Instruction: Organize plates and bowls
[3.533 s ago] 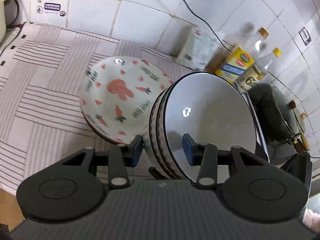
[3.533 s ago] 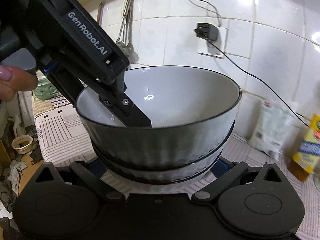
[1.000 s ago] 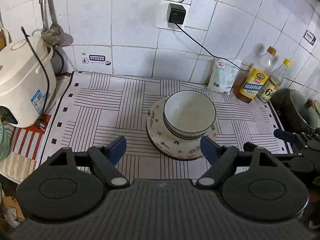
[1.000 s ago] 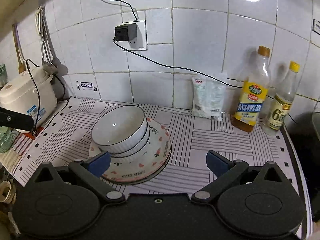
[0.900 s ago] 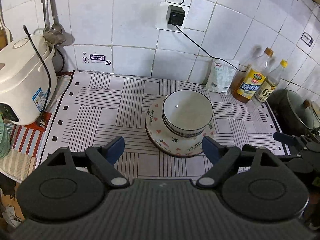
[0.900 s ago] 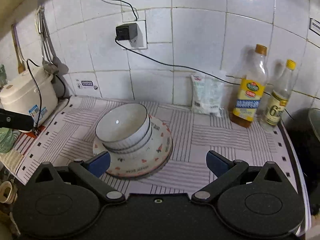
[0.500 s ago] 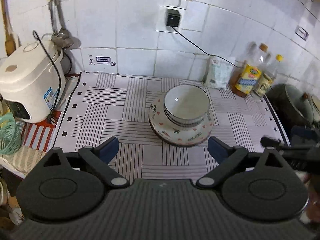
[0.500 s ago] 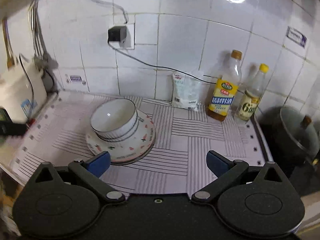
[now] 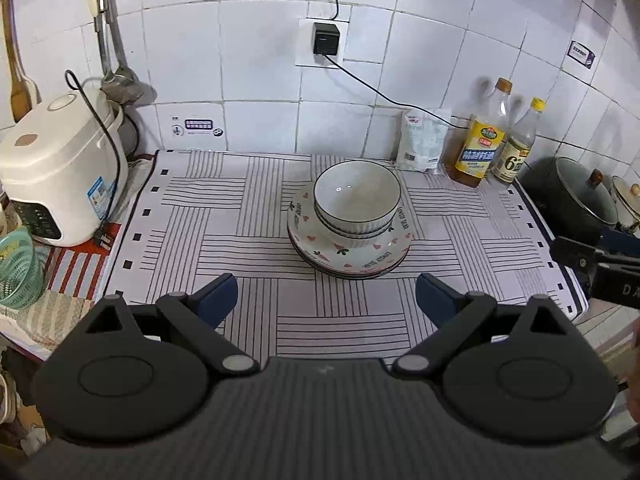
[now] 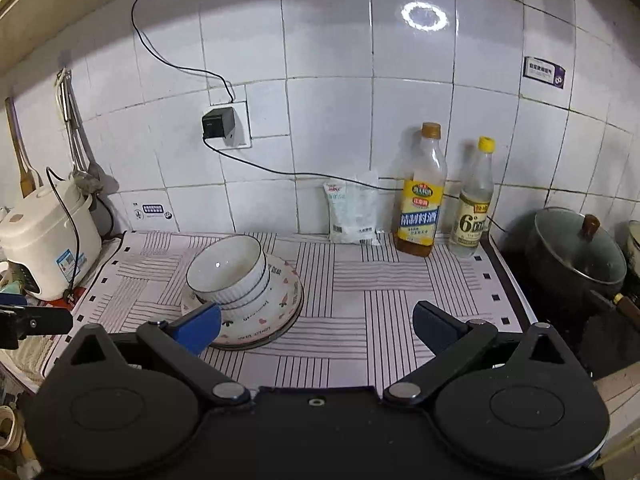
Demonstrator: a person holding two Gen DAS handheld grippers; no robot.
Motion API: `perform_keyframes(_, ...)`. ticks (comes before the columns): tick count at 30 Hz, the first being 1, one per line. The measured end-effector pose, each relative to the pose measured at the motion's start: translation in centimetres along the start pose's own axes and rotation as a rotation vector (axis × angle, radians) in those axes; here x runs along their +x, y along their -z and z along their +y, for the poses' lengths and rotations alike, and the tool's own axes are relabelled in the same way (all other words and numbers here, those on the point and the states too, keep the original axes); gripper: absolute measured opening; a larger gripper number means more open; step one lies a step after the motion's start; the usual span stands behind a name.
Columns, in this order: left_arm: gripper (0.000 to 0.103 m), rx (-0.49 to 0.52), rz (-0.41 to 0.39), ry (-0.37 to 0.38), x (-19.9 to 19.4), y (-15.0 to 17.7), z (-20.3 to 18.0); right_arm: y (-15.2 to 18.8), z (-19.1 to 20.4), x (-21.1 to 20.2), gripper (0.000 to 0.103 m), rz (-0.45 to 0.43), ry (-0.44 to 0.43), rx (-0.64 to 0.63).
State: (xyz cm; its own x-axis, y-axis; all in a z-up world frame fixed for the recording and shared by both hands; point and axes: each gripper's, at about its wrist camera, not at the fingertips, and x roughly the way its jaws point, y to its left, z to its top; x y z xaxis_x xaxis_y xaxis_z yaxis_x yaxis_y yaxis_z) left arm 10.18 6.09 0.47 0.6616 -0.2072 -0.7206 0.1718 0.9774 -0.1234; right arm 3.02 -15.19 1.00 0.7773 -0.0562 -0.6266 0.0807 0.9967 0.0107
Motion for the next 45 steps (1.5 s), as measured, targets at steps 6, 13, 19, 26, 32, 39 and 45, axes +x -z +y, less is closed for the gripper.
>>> perform_keyframes(6, 0.097, -0.007, -0.025, -0.033, 0.0, 0.6, -0.2, 0.6, 0.1, 0.3, 0.103, 0.033, 0.006, -0.008)
perform_keyframes(13, 0.097, 0.008, -0.079, -0.070, 0.0, 1.1, -0.5, 1.2, 0.4, 0.5, 0.103, 0.055, 0.014, -0.026)
perform_keyframes(19, 0.097, 0.011, -0.082, -0.072, 0.0, 1.8, -0.7, 1.4, 0.7, 0.4, 0.103, 0.056, 0.036, -0.047)
perform_keyframes(26, 0.097, 0.004, -0.056, -0.065, 0.1, 2.6, -1.1, 2.1, 1.4, -0.2, 0.103, 0.052, 0.048, -0.063)
perform_keyframes(32, 0.097, 0.020, -0.067, -0.069, -0.2, 3.5, -1.7, 2.6, 2.2, -0.7, 0.103, 0.057, 0.042, -0.066)
perform_keyframes(39, 0.097, 0.009, -0.078, -0.090, -0.7, 3.7, -1.6, 3.1, 2.3, -0.9, 0.103, 0.069, 0.043, -0.035)
perform_keyframes(45, 0.097, 0.004, -0.079, -0.095, -0.6, 3.6, -1.2, 3.1, 2.1, -0.6, 0.103, 0.081, 0.053, -0.013)
